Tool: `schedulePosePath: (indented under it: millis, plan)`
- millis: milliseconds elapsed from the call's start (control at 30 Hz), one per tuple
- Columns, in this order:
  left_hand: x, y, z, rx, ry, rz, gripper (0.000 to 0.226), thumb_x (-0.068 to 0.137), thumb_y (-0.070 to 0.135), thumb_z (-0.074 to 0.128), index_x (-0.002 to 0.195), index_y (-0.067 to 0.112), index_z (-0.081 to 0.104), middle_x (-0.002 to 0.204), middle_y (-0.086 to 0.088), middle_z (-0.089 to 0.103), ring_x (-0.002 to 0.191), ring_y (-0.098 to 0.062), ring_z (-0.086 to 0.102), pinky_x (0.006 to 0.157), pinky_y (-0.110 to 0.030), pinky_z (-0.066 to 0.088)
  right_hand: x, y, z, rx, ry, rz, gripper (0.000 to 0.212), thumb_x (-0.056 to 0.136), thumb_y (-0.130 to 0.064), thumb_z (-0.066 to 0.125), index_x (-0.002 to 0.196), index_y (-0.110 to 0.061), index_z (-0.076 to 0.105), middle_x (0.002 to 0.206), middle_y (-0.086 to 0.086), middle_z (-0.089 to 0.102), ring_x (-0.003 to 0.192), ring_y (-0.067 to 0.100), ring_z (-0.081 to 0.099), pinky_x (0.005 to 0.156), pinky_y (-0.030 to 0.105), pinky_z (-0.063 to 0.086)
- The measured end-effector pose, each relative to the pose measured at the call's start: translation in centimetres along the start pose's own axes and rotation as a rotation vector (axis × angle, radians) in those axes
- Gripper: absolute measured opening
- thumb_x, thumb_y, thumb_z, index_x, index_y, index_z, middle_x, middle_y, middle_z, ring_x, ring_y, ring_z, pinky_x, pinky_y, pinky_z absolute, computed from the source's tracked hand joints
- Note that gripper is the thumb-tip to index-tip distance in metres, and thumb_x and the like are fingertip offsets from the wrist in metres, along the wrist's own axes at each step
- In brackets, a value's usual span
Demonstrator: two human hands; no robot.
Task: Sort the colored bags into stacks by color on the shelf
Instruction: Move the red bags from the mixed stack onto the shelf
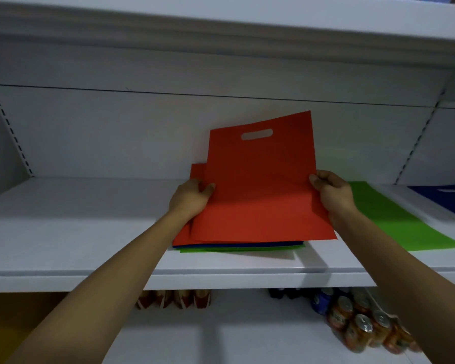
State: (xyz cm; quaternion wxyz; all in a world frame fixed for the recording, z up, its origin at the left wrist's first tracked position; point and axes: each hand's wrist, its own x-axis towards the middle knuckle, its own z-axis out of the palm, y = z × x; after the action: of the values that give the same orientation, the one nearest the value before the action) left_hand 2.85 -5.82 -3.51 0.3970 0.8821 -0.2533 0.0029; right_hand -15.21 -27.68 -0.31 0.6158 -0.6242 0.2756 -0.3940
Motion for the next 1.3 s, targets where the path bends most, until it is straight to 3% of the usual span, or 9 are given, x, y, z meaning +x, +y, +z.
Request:
schedulePosePath:
  millis: [167,300,433,633,900,1133,1300]
  plan:
    - [0.1,2.6,1.1,-0.106,0.141,0.007,0.032,0.096,0.029,0.055,0.117,0.005,0.059,0.113,-0.014,0.064,0.105,-0.030,0.059,0.077,-0.026,0.037,0.2,0.3,-2.2,0.106,-0.002,0.084,0.003,0.090,-0.012,0.065,0.089,-0.014,0.063,0.076,-0.001,0.065,0.057,0.005,0.061,0.052,0.016,0.051]
    - [-0.5,5.7,3.6,-0.125,0.197,0.039,0.033,0.096,0.030,0.054,0.119,0.007,0.058,0.118,-0.016,0.063,0.109,-0.034,0.058,0.084,-0.034,0.042,0.2,1.1,-6.0,0.027,-0.053,0.216,0.011,0.087,-0.012,0.068,0.079,-0.012,0.061,0.063,0.000,0.063,0.045,0.007,0.056,0.044,0.018,0.046]
    - [-2.0,10.0,7.0,-0.158,0.213,0.095,0.030,0.094,0.028,0.057,0.115,0.006,0.060,0.117,-0.017,0.064,0.109,-0.035,0.058,0.086,-0.036,0.044,-0.2,1.0,-11.5,-0.083,0.064,0.160,0.024,0.090,-0.011,0.065,0.069,-0.015,0.055,0.061,0.003,0.057,0.044,0.010,0.050,0.041,0.016,0.041]
    - [-5.9,18.9,13.4,-0.205,0.137,0.201,0.022,0.095,0.026,0.056,0.105,0.007,0.061,0.102,-0.015,0.068,0.095,-0.031,0.062,0.078,-0.034,0.044,-1.6,-0.7,-22.8,-0.186,0.228,0.017,0.013,0.090,-0.021,0.065,0.080,-0.014,0.063,0.080,0.006,0.065,0.072,0.022,0.062,0.070,0.034,0.052]
    - [-13.6,30.7,24.2,-0.327,0.007,0.314,0.014,0.096,0.026,0.055,0.086,0.017,0.052,0.069,0.006,0.052,0.067,-0.016,0.048,0.057,-0.028,0.030,-4.2,-1.2,-40.6,-0.279,0.405,-0.026,0.011,0.089,-0.026,0.066,0.083,-0.018,0.065,0.087,0.009,0.069,0.082,0.029,0.066,0.080,0.043,0.055]
    - [-20.2,40.1,33.0,-0.367,-0.118,0.381,0.011,0.095,0.025,0.055,0.087,0.019,0.054,0.079,0.003,0.059,0.078,-0.021,0.056,0.067,-0.029,0.036,-7.1,-1.6,-54.4,-0.314,0.534,-0.015,0.014,0.091,-0.026,0.064,0.078,-0.020,0.063,0.084,0.005,0.067,0.079,0.025,0.064,0.075,0.037,0.054]
    - [-22.4,45.7,37.9,-0.414,-0.225,0.393,0.013,0.097,0.030,0.051,0.090,0.019,0.055,0.083,0.005,0.060,0.080,-0.018,0.057,0.070,-0.030,0.041,-7.6,-1.5,-61.4,-0.305,0.641,0.000,0.012,0.089,-0.026,0.066,0.077,-0.025,0.064,0.090,0.010,0.070,0.083,0.028,0.066,0.079,0.042,0.055]
